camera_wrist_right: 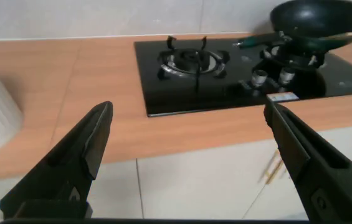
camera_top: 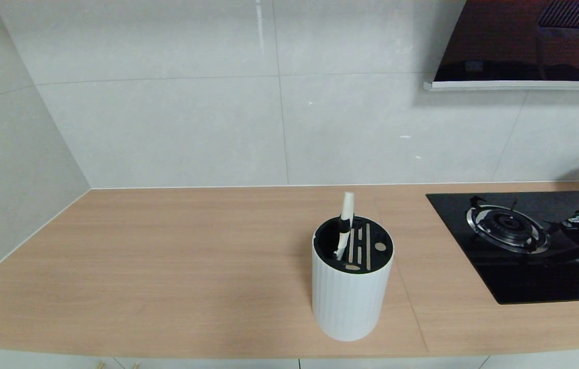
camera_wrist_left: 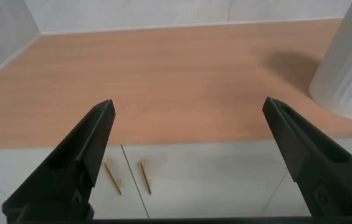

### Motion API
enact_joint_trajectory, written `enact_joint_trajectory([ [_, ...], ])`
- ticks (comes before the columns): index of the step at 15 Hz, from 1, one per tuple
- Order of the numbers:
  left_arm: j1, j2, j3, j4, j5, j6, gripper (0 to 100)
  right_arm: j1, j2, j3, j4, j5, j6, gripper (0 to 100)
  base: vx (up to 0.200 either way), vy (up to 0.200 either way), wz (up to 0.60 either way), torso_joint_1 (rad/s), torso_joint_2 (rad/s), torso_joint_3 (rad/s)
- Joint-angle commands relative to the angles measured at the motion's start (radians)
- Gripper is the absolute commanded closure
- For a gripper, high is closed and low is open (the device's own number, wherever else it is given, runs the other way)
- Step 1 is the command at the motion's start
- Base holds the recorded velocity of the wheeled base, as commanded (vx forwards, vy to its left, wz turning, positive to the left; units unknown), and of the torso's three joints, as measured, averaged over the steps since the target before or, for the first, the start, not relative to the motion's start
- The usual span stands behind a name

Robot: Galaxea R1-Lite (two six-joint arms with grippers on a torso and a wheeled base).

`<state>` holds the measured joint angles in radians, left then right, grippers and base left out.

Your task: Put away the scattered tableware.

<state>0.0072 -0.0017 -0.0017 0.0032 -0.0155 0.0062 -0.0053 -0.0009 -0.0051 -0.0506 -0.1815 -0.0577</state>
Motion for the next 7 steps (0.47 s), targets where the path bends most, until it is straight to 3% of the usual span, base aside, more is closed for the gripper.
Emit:
enact_joint_trajectory([
  [1,0.000,0.002,0.002,-0.002,0.000,0.000,0,0.001,0.001,0.002,0.003,0.093,0.019,0,0.000,0.000,0.00,0.000,0.00,0.000],
  [2,0.000,0.002,0.002,-0.002,0.000,0.000,0,0.001,0.002,0.001,0.066,0.162,0.025,0,0.000,0.000,0.00,0.000,0.00,0.000],
  [7,0.000,0.002,0.002,-0.002,0.000,-0.002,0,0.001,0.002,0.002,0.051,0.172,0.042,0,0.000,0.000,0.00,0.000,0.00,0.000],
])
